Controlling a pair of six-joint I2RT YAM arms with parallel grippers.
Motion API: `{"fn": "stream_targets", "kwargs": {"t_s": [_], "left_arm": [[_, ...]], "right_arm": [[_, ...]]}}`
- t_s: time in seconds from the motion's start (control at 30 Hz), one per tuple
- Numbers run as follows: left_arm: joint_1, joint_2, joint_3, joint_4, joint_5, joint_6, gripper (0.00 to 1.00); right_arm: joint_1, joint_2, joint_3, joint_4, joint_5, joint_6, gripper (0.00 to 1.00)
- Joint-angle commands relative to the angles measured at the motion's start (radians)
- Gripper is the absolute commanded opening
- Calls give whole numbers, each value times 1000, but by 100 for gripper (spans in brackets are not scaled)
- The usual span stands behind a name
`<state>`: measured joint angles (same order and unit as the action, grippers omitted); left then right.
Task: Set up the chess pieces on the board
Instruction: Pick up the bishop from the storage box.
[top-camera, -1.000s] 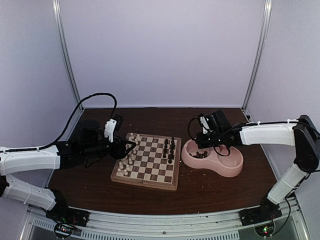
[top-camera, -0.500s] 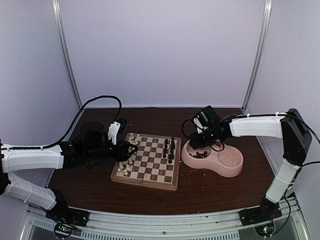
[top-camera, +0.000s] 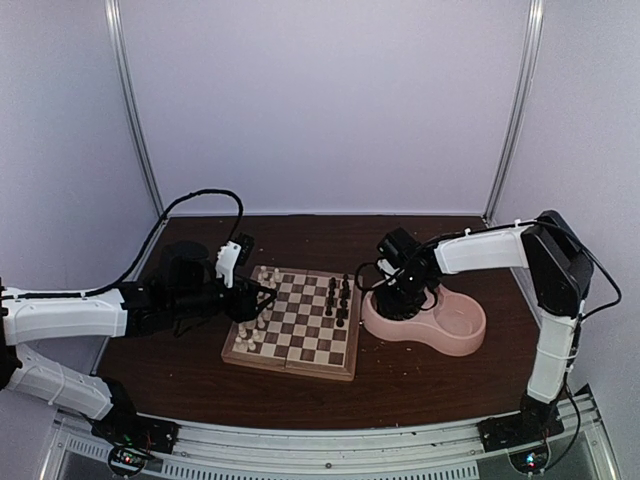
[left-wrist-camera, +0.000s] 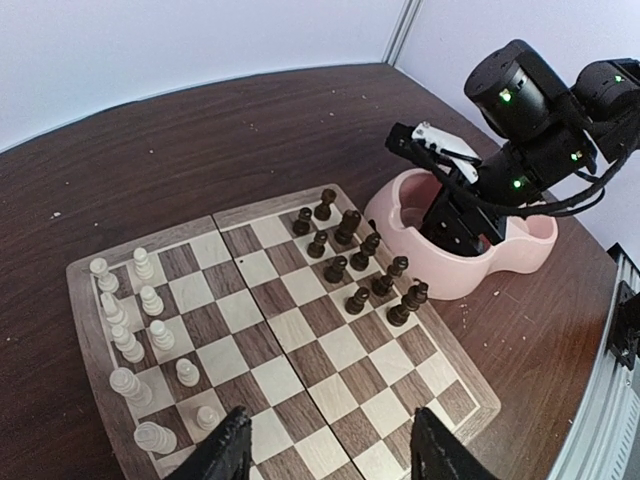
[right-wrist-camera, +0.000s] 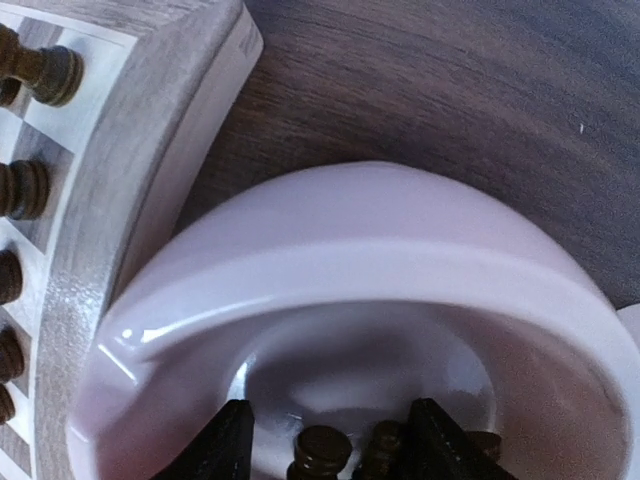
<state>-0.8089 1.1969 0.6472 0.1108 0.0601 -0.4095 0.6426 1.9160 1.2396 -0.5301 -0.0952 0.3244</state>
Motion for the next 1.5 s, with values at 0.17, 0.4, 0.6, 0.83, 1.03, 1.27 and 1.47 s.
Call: {"fn": "stream_targets", "kwargs": {"t_s": [0.17,0.4,0.6,0.83,1.03,1.27,1.47], "left_arm": [[-6,-6,25,34,-4,19,55],[-7,-9,24,33,-9,21,55],[-7,-12,25,31,-10,23,55],[-9,-14,24,32,-10,21,55],[-9,-17,26,25,-16,27,55],[-9,-28,23,24,-15,28,55],[-9,-25,26,23,-8,25,55]], "right_arm": [[-3,-50,-15,34,-27,8,20],[-3,-200,-111,126,6,16,14],[-3,-303,-176,195,24,16,13],[-4,-279,-130,91,101,-6,49],[-2,-164,-26,-46,98,-25,69],[-4,-79,19,-90,77,-36,72],[-7,-5,58,-128,50,-53,74]]}}
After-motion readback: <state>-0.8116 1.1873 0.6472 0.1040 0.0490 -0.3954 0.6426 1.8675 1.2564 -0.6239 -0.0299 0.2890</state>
